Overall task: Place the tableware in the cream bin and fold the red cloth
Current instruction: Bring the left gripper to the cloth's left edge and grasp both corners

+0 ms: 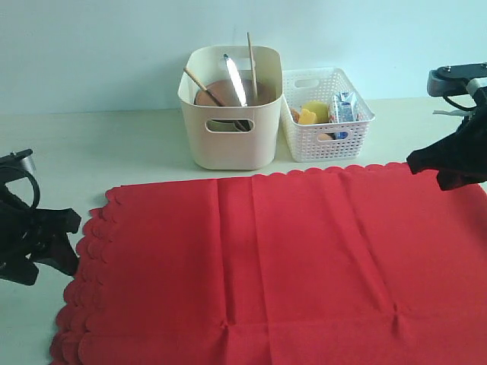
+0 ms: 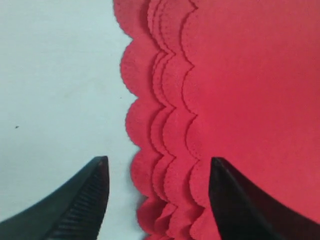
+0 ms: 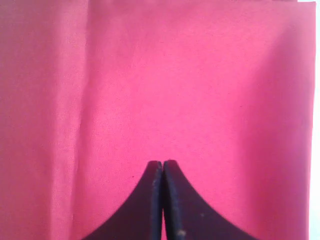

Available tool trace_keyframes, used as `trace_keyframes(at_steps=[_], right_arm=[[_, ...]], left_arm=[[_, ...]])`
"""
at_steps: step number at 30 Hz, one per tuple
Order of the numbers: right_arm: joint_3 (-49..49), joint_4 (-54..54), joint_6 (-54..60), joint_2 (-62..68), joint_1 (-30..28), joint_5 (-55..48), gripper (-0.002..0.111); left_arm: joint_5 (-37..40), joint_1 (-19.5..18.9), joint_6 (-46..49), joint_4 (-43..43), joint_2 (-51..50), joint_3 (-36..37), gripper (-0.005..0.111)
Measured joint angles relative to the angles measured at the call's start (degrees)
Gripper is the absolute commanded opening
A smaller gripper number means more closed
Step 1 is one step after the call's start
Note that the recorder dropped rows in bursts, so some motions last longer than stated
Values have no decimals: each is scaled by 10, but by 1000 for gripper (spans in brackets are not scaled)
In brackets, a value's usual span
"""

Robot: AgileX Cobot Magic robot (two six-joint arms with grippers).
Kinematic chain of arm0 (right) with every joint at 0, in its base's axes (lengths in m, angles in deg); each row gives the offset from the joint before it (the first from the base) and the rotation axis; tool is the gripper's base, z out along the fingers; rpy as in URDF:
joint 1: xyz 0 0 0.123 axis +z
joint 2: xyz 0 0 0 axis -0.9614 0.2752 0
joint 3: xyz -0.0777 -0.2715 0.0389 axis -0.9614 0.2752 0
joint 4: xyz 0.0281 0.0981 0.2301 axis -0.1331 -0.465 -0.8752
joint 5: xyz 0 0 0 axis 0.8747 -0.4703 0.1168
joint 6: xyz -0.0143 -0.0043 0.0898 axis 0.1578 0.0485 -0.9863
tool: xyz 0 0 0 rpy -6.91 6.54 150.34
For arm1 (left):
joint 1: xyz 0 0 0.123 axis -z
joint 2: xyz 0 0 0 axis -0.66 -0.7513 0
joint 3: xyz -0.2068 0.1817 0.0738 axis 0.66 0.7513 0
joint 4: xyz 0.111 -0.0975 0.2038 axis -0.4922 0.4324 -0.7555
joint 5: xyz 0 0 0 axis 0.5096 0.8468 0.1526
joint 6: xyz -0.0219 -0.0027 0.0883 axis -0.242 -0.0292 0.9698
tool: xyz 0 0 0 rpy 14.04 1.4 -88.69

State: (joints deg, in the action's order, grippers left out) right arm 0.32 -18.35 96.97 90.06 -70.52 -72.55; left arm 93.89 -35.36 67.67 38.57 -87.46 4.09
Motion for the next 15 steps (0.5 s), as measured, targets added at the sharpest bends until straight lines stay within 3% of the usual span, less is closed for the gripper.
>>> trace_keyframes(at_steps=[7, 15], right_arm=[[0, 0, 0, 0, 0, 7, 0], [0, -11, 0, 0, 0, 15, 0]], left_arm=[[-16, 0, 60, 69, -29, 4, 64], [-29, 0, 80, 79, -37, 4, 66]])
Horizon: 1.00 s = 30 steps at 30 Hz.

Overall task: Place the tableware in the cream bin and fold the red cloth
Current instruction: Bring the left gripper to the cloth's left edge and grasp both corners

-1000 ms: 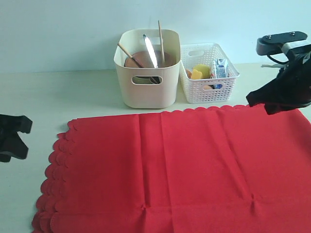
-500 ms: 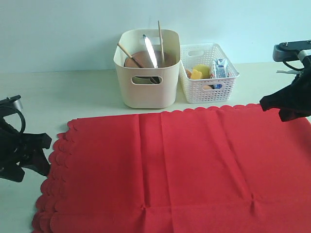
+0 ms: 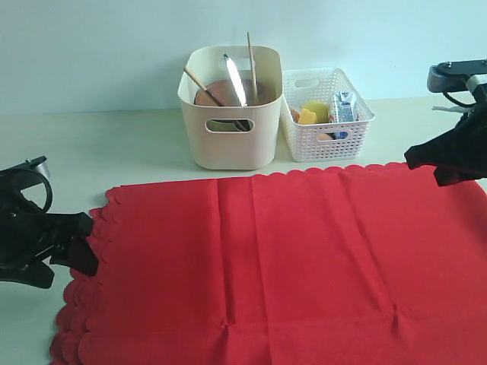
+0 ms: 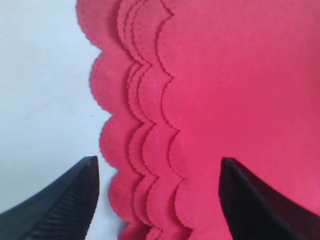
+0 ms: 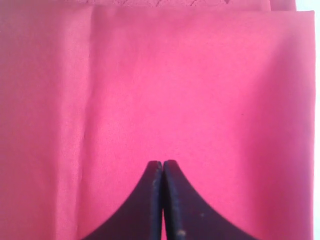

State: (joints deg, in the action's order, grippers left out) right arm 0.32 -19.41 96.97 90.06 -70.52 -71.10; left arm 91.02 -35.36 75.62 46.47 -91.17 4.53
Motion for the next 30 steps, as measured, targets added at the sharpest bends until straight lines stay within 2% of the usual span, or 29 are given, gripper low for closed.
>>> trace_keyframes(at_steps=[4, 16, 30], right_arm=[[0, -2, 0, 0, 0, 2, 0], [0, -4, 0, 0, 0, 2, 0], [0, -4, 0, 0, 0, 5, 0]], left_arm=[[0, 0, 4, 4, -12, 0, 66], [-13, 31, 17, 16, -51, 0, 66], [-28, 32, 12, -3, -53, 0, 66]])
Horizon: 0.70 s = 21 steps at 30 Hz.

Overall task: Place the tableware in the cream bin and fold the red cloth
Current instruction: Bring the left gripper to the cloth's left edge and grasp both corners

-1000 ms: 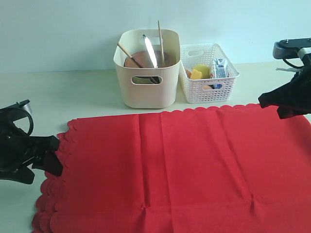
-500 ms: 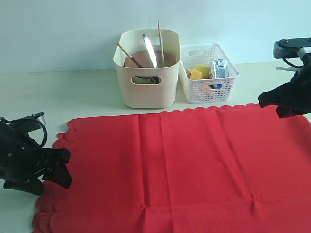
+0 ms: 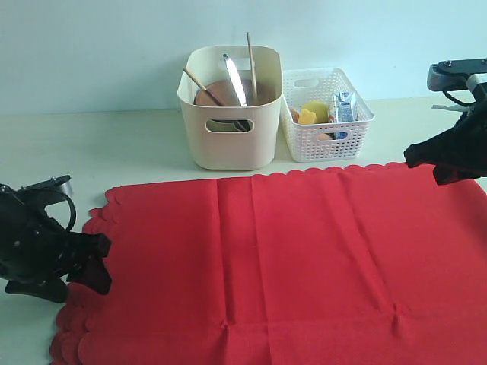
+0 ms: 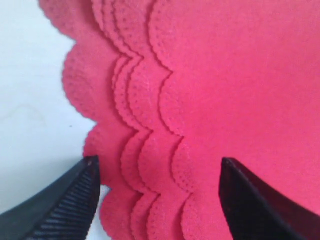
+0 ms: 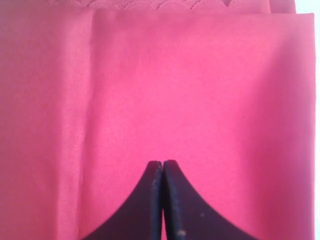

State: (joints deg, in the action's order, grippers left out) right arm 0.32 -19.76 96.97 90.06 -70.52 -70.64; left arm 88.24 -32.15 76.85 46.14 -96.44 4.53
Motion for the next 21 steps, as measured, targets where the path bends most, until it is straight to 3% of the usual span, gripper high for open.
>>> trace_keyframes(at_steps=[8, 13, 19, 21], right_arm=[[0, -12, 0, 0, 0, 0, 0], [0, -14, 0, 0, 0, 1, 0], [0, -15, 0, 0, 0, 2, 0], [0, -15, 0, 0, 0, 2, 0]], left_arm=[[-6, 0, -38, -36, 1, 0, 66], [-6, 23, -38, -42, -4, -2, 66], [15, 24, 21, 36, -17, -7, 66], [25, 24, 55, 74, -19, -7, 57]])
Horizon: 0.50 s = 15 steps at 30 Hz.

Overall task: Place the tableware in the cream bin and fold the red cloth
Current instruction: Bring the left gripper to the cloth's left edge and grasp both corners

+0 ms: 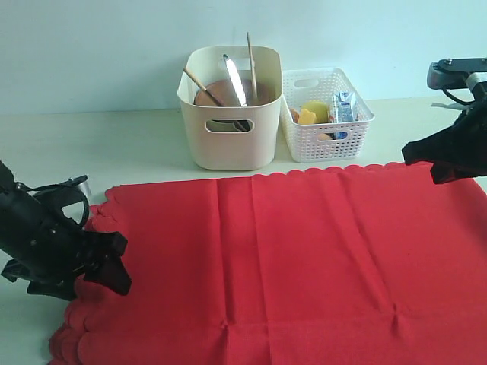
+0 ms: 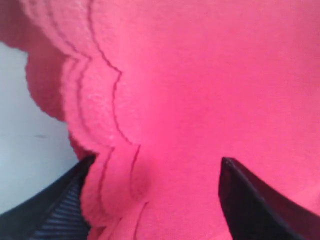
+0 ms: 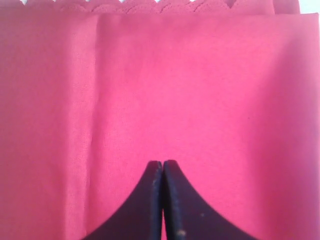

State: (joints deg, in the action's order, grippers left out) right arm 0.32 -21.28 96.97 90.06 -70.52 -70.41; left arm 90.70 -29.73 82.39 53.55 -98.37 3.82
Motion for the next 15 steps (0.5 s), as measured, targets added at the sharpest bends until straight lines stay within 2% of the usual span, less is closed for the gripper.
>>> trace_keyframes(at_steps=[3, 7, 15], right_arm=[[0, 0, 0, 0, 0, 1, 0], [0, 0, 0, 0, 0, 1, 0], [0, 0, 9, 0, 0, 2, 0]], left_arm=[[8, 0, 31, 27, -5, 1, 36], [8, 1, 40, 29, -13, 2, 2], [34, 1, 41, 0, -6, -6, 0]])
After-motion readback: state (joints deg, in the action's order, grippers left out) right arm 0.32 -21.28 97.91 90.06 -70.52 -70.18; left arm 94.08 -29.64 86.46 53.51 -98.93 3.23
